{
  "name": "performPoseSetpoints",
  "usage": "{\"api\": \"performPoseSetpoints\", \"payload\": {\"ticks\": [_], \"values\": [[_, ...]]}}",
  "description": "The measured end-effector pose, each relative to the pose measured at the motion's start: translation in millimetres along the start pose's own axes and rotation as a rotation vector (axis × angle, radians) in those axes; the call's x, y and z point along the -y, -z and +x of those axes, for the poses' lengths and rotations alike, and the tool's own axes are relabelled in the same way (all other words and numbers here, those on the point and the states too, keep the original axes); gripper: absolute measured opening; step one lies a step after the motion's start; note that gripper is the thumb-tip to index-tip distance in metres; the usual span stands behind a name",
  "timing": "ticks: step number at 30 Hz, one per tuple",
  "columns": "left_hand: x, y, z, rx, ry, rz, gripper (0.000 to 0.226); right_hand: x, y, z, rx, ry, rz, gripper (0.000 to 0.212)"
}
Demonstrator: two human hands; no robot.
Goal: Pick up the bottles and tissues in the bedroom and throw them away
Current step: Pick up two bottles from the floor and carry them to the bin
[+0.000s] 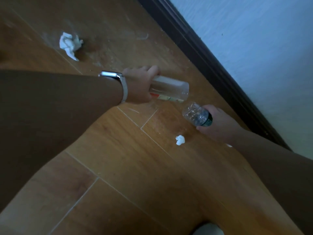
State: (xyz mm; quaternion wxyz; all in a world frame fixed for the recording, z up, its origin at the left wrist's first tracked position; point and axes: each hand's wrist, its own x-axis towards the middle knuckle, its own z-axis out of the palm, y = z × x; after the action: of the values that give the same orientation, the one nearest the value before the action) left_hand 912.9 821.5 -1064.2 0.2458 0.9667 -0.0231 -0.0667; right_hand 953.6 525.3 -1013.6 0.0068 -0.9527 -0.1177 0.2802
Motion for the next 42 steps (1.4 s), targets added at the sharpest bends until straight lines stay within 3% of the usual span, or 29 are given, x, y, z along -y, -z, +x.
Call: {"api": "performPoseSetpoints", "payload": {"ticks": [5,8,13,17,23,33,38,42], "values": [[10,8,-34,0.007,0.15,-0.231,0.068,28,6,-22,-0.089,0.1,0.086,0.06],[20,26,-57,-0.062,0.276,-0.405,0.084,52,18,-30,-0.135,0.18,0.12,0.061],[41,71,-92,-0.149,0.372,-0.37,0.079,99,39,-38,-0.117,0.294,0.223,0.056],[32,117,-135,-0.187,0.55,-0.43,0.074,139,54,-59,-0.068,0.362,0.285,0.058],[-37,220,-227,-0.241,0.769,-0.81,0.042,185,116,-150,0.038,0.379,0.279,0.061],[-145,407,-362,-0.43,0.949,-0.927,0.072,259,251,-318,0.114,0.496,0.512,0.07],[-215,513,-399,-0.547,0.949,-1.007,0.048,284,346,-393,0.176,0.529,0.592,0.066],[-280,593,-418,-0.652,0.941,-1.105,0.047,288,434,-452,0.169,0.618,0.584,0.061]]}}
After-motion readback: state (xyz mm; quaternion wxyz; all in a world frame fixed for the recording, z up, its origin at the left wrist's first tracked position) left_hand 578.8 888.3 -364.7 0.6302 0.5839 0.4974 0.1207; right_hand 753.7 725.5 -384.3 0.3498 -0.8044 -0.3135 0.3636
